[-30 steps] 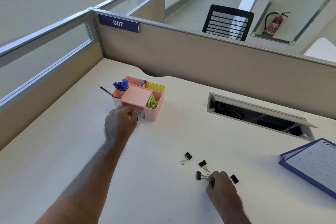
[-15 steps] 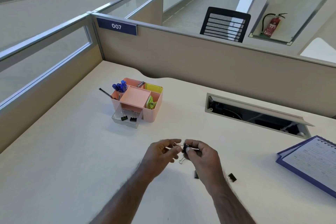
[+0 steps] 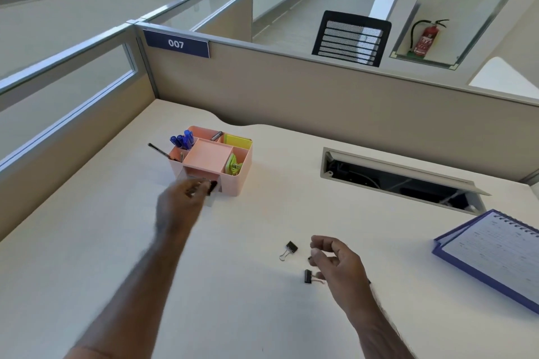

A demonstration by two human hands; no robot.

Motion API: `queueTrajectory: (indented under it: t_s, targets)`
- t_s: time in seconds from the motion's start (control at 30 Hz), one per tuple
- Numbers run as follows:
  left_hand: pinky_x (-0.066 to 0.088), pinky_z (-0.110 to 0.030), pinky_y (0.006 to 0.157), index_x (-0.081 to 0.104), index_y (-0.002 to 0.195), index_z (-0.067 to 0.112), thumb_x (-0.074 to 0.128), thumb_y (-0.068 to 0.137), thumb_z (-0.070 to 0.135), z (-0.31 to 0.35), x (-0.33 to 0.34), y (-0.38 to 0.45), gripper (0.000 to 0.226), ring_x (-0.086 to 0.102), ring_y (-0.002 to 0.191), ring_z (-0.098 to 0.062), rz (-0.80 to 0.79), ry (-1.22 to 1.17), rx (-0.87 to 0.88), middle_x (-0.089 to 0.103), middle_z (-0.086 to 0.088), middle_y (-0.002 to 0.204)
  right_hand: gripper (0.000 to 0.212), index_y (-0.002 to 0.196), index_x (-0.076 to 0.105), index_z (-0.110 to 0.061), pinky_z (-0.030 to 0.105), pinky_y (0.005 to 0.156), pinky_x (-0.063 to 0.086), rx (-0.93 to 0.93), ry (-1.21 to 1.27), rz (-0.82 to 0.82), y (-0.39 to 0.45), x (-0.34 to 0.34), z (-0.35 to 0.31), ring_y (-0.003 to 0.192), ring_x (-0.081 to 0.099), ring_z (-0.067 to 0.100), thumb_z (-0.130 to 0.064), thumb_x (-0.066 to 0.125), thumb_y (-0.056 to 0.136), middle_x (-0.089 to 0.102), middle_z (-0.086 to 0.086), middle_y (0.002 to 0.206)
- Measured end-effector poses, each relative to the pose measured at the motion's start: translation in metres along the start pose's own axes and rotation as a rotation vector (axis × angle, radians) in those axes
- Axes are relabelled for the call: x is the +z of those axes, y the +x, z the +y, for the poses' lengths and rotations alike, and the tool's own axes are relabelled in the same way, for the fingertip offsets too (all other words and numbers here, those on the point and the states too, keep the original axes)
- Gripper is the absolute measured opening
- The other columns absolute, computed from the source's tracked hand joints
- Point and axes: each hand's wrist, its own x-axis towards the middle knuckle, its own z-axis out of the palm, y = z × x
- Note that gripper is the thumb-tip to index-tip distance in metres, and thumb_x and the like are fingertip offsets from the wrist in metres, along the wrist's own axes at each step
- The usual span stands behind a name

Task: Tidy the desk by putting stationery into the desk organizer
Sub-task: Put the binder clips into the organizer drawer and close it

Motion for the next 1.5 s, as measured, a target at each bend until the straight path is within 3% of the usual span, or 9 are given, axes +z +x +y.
queueTrajectory:
  t_s: [0.13,0.27,0.5,0.73,0.87,0.97,1.13,1.27,1.5]
  targets:
    - [0.047,-0.033,0.068,0.075,0.109,0.022,0.064,0.092,0.035,-0.013,-0.008,0.021,0.024,0.065,0.094,-0.029,0.105,0.288,-0.046,0.072,-0.005,0.112,0.019,0.092,0.065,-0.035,0.026,0.061,0.052,0.016,-0.249,0.152,-0.005,-0.027,0.026,0.064,0.062,0.003,-0.018,0.062,0.085,0.069,-0.017,0.099]
    - [0.051,-0.034,0.064,0.074,0.111,0.023,0.063,0.091,0.039,-0.030,0.003,0.036,0.028,0.066,0.089,-0.031,0.071,0.472,-0.055,0.073,-0.007,0.108,0.020,0.096,0.057,-0.044,0.031,0.067,0.052,0.040,-0.577,0.190,-0.010,-0.037,0.046,0.074,0.062,-0.002,-0.027,0.057,0.085,0.059,-0.022,0.104]
    - [0.051,-0.033,0.060,0.073,0.101,0.012,0.061,0.090,0.038,-0.031,0.018,0.043,0.030,0.064,0.083,-0.030,0.010,0.575,-0.026,0.072,-0.008,0.096,0.028,0.114,0.056,-0.038,0.028,0.069,0.047,-0.047,-0.899,0.121,-0.010,-0.031,0.070,0.111,0.052,0.009,-0.033,0.054,0.087,0.054,-0.016,0.116]
    - [0.046,-0.034,0.061,0.076,0.110,0.019,0.059,0.095,0.035,-0.030,0.018,0.042,0.027,0.056,0.090,-0.025,-0.148,0.693,0.118,0.065,-0.011,0.109,0.034,0.117,0.059,-0.035,0.032,0.069,0.052,-0.219,-0.973,0.041,-0.004,-0.010,0.079,0.099,0.058,0.017,-0.034,0.061,0.083,0.056,-0.008,0.111]
    - [0.051,-0.039,0.071,0.072,0.119,0.020,0.056,0.096,0.037,-0.030,0.014,0.043,0.032,0.057,0.100,-0.030,-0.184,0.641,0.085,0.062,-0.013,0.117,0.043,0.100,0.066,-0.037,0.028,0.048,0.048,-0.293,-1.119,-0.011,0.000,0.003,0.083,0.072,0.061,0.015,-0.037,0.081,0.060,0.061,-0.009,0.089]
    - [0.054,-0.043,0.074,0.069,0.123,0.016,0.057,0.096,0.036,-0.030,0.011,0.041,0.035,0.059,0.104,-0.032,-0.129,0.563,0.102,0.062,-0.015,0.121,0.042,0.089,0.067,-0.037,0.026,0.043,0.044,-0.324,-1.182,-0.011,0.002,0.010,0.084,0.065,0.059,0.014,-0.039,0.085,0.051,0.060,-0.011,0.080]
    - [0.058,-0.045,0.070,0.070,0.119,0.013,0.056,0.096,0.028,-0.024,0.008,0.031,0.031,0.063,0.097,-0.033,0.050,0.427,0.186,0.065,-0.016,0.117,0.034,0.084,0.061,-0.032,0.025,0.043,0.036,-0.324,-1.161,-0.005,0.007,0.018,0.089,0.066,0.058,0.015,-0.036,0.082,0.057,0.059,-0.011,0.080]
    - [0.057,-0.047,0.070,0.070,0.116,0.009,0.057,0.096,0.021,-0.016,0.010,0.016,0.027,0.063,0.097,-0.034,0.088,0.339,0.250,0.066,-0.018,0.115,0.013,0.089,0.057,-0.028,0.027,0.052,0.038,-0.321,-1.056,-0.007,0.011,0.021,0.091,0.082,0.057,0.016,-0.030,0.065,0.080,0.057,-0.010,0.091]
    - [0.060,-0.045,0.076,0.069,0.116,0.010,0.061,0.092,0.014,-0.015,0.022,-0.007,0.026,0.063,0.105,-0.030,0.038,0.223,0.300,0.065,-0.012,0.125,0.006,0.078,0.062,-0.022,0.025,0.040,0.039,-0.368,-1.028,0.075,0.018,0.029,0.090,0.059,0.060,0.016,-0.022,0.063,0.072,0.061,-0.006,0.072]
